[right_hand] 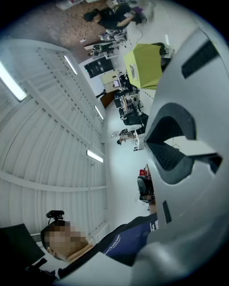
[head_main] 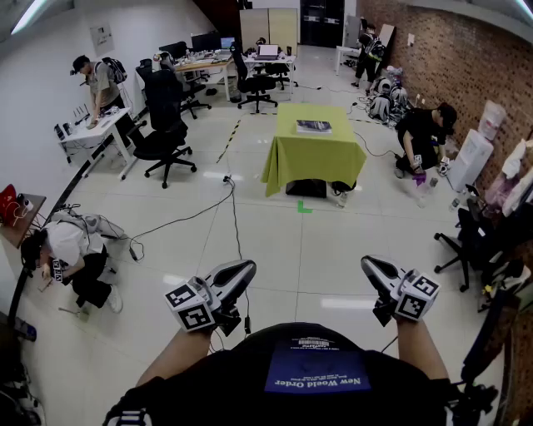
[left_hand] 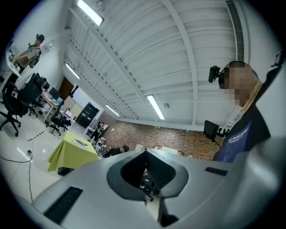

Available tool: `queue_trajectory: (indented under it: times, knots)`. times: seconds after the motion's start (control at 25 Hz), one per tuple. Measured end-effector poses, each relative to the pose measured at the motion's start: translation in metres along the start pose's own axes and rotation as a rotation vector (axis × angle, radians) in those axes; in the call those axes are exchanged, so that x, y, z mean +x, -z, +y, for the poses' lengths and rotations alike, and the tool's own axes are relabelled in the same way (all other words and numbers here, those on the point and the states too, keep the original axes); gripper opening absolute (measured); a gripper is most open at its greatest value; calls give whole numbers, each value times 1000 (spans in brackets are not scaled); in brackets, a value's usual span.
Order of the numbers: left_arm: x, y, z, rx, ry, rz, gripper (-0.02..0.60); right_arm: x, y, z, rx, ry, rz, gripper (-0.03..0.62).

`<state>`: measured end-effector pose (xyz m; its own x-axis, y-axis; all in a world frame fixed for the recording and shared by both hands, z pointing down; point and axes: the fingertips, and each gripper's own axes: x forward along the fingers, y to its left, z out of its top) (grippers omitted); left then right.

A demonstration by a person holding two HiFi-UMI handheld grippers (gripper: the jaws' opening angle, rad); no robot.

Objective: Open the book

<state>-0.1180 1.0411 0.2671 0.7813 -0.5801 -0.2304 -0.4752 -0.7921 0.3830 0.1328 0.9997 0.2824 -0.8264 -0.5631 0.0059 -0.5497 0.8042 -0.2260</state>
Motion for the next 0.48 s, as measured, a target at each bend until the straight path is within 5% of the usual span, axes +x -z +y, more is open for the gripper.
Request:
queue_trajectory:
  times: [0.48]
  knots:
    - [-38, -3, 46, -41, 34, 42, 6, 39, 14, 20, -24, 54, 16, -12]
